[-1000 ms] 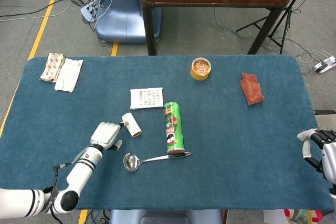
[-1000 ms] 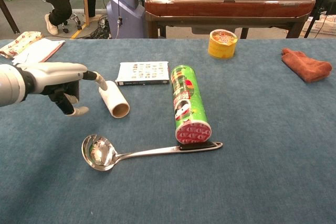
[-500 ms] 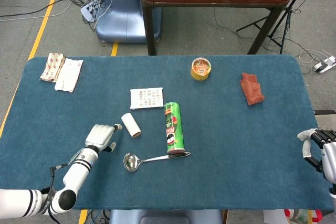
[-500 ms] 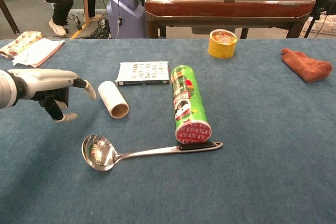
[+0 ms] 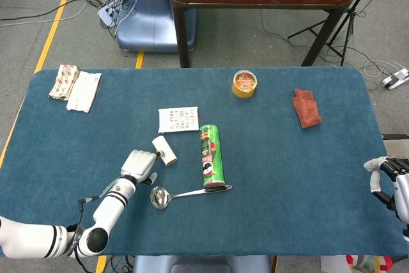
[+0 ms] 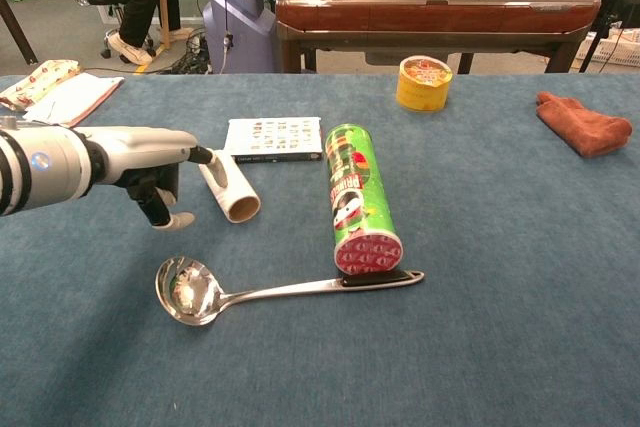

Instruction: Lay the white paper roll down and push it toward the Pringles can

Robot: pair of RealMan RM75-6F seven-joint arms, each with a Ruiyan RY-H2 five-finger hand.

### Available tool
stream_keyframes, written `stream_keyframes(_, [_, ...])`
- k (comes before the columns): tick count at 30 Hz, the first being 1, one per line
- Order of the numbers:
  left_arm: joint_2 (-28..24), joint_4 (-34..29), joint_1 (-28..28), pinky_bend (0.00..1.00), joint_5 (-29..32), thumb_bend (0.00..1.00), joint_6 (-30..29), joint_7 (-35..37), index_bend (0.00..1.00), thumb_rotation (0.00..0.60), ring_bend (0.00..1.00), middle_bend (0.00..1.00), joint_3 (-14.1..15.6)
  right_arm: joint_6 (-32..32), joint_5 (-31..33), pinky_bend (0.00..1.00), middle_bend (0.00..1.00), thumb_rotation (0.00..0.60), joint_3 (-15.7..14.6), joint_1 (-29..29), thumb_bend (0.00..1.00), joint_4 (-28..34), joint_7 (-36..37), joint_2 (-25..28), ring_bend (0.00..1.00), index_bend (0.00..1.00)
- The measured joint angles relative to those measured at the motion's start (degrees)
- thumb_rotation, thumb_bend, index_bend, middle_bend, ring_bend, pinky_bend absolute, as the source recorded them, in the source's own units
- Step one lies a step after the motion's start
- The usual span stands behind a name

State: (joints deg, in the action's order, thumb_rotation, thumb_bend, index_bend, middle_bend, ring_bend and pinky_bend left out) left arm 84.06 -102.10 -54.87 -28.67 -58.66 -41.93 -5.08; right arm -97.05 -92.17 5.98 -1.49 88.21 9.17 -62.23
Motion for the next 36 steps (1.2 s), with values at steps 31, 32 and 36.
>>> stream_keyframes(31, [-1.3, 0.9, -1.9, 1.00, 5.6, 0.43, 0.0, -2.7, 0.21, 0.600, 0.97, 1.00, 2.1, -0.1, 0.2, 0.48, 0.54, 0.600, 0.1, 0.1, 0.66, -0.1, 0.5, 0.2, 0.49, 0.50])
stream_keyframes(32, [-1.0, 1.1, -2.1, 1.00, 6.1, 0.43, 0.0, -2.9, 0.21, 0.600, 0.97, 1.00, 2.0, -0.1, 0.2, 0.48, 0.54, 0.600, 0.1, 0.1, 0.66, -0.1, 0.6, 0.2, 0.49, 0.50])
stream_keyframes(36, [-0.2, 1.6, -3.1, 1.00, 7.2, 0.43, 0.1, -3.5, 0.21, 0.600, 0.97, 1.00, 1.7, -0.2, 0.3, 0.48, 0.54, 0.600, 0.2, 0.2, 0.66, -0.1, 0.7, 0.2, 0.49, 0.50])
